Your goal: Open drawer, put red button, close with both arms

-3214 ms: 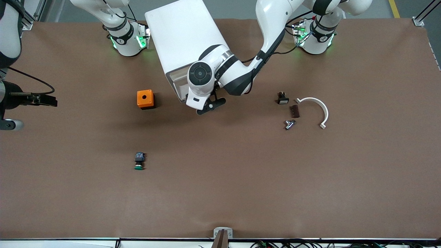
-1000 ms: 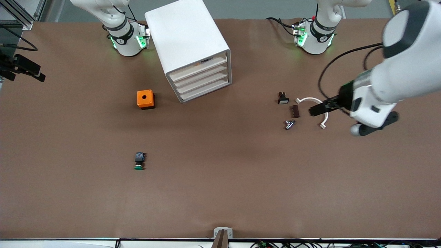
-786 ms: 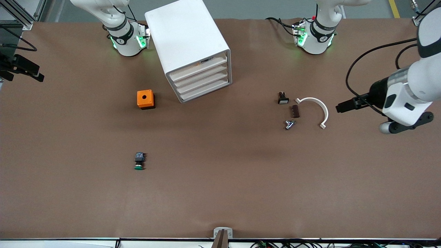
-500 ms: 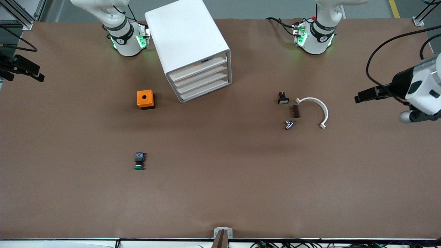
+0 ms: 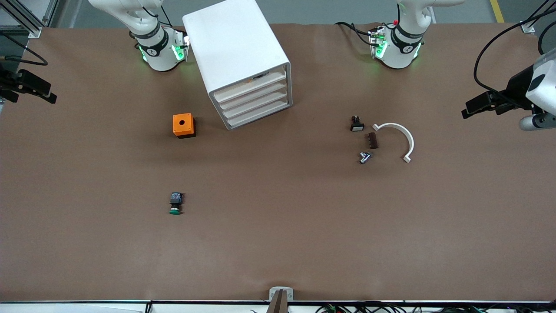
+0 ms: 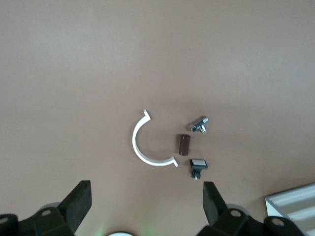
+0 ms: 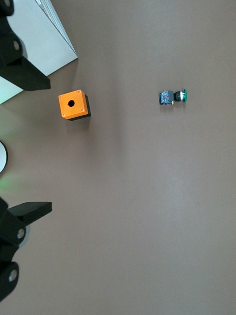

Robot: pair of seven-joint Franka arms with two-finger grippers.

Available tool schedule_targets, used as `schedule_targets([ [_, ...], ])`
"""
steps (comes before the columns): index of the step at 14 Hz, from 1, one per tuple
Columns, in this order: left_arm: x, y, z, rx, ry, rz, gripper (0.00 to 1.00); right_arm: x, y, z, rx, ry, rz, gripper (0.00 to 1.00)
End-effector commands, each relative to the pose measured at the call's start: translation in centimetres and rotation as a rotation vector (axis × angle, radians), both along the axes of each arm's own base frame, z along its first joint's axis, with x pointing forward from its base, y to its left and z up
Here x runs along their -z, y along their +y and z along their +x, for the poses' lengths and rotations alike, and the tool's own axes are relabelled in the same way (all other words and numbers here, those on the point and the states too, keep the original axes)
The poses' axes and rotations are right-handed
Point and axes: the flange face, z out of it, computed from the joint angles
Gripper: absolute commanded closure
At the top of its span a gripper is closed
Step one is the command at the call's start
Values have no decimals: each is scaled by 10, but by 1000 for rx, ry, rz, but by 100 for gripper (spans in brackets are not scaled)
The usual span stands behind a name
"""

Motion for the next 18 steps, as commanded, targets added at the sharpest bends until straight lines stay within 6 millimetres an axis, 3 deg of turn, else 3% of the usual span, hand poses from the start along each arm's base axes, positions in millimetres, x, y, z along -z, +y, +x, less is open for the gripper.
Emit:
schedule_targets([
  [1, -35, 4, -7, 10, -87, 33, 0, -2, 0, -10, -4, 7, 1, 0],
  [4, -54, 4, -6, 5, -119, 34, 0, 0, 1, -11, -3, 16, 8, 0],
  [18, -53, -1, -10, 26, -51, 58, 0, 0, -3, -11, 18, 9, 7, 0],
])
